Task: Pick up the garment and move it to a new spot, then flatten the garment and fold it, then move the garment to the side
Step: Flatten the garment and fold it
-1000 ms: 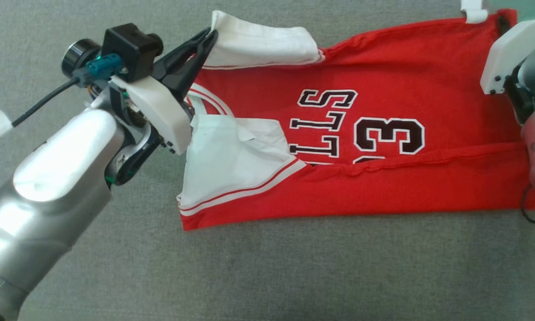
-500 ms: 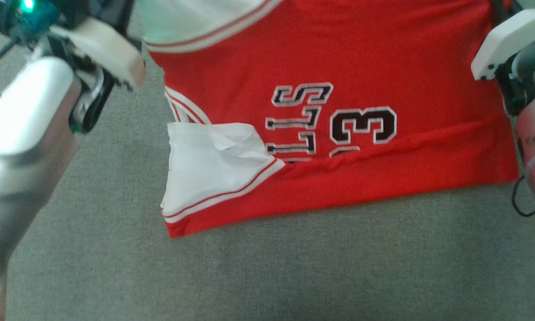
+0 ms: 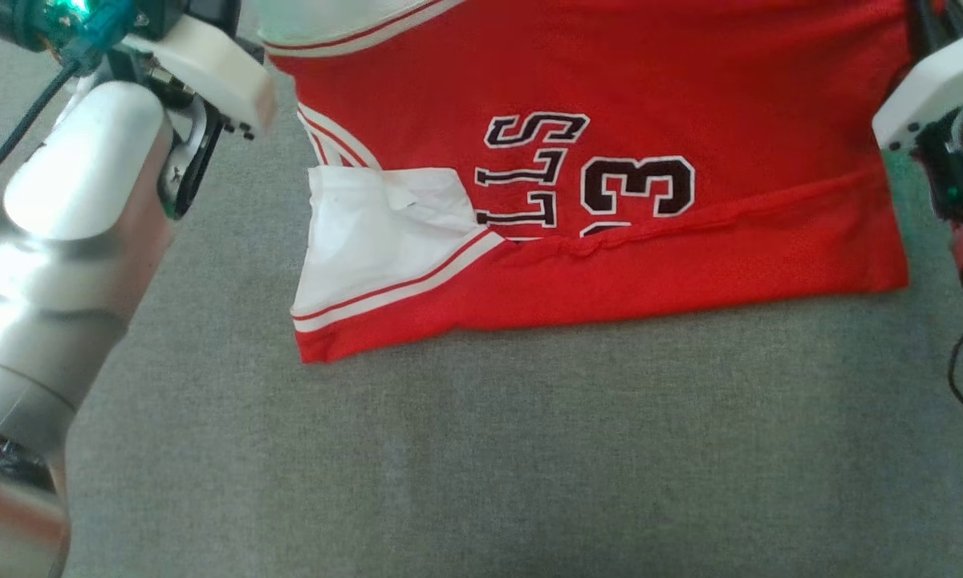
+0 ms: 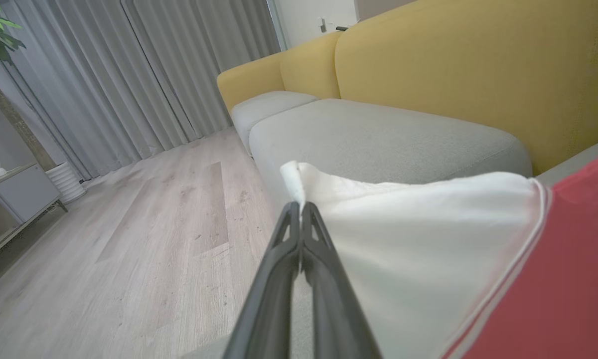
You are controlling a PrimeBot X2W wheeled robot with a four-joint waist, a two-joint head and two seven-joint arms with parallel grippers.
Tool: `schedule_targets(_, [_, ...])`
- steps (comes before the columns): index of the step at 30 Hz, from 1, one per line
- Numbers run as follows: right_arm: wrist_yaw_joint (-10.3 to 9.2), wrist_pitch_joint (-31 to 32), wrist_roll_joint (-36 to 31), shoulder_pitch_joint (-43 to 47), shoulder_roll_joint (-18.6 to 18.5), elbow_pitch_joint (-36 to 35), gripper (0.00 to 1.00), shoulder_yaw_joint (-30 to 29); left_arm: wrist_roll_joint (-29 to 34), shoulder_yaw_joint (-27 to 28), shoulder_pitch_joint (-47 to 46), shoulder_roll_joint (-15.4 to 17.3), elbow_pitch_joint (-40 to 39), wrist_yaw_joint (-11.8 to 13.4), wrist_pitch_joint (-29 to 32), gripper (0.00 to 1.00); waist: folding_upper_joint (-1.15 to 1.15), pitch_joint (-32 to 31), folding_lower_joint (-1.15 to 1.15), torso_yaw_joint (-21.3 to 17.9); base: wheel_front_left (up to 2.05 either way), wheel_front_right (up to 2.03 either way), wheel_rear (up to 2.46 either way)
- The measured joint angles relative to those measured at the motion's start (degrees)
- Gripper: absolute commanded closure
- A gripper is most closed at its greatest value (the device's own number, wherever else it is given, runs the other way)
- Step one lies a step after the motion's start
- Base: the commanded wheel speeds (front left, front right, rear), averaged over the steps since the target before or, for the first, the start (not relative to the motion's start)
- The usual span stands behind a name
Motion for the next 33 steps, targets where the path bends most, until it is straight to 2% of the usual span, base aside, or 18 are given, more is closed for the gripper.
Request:
schedule_targets(9, [0.00, 3.21, 8.48, 5.73, -3.74, -2.74, 1.00, 5.48, -0.27, -3.32, 5.16, 0.42, 1.23, -4.48, 0.63, 1.00, 0.00, -3.70, 0.00, 1.22, 0.00, 0.00, 0.00])
schedule_targets(14, [0.00, 6.20, 13.86, 9.81, -6.75, -5.57, 1.00, 8.72, -1.98, -5.20, 11.38, 2.58, -2.67, -5.45, 3.81, 1.00, 0.00, -5.92, -0.01, 2.41, 0.00, 0.00, 0.00])
schedule_targets(18, [0.00, 9.85, 17.71, 13.32, -9.71, -7.98, 1.00, 11.81, -3.41, -7.28, 15.39, 4.48, -7.39, -6.44, 8.65, 1.00, 0.00, -7.43, -0.01, 3.74, 0.00, 0.00, 0.00])
schedule_targets(29, [0.00, 21.45, 26.97, 20.70, -16.14, -14.33, 1.00, 18.50, -6.33, -12.79, 24.17, 11.73, -21.83, -6.82, 22.02, 1.00, 0.00, -10.65, 0.00, 4.92, 0.00, 0.00, 0.00])
schedule_targets(33, [0.00, 24.83, 27.70, 22.01, -18.46, -16.99, 1.00, 21.97, -6.72, -13.32, 25.62, 13.91, -26.31, -5.27, 24.74, 1.00, 0.00, -10.82, 0.00, 4.18, 0.00, 0.00, 0.00])
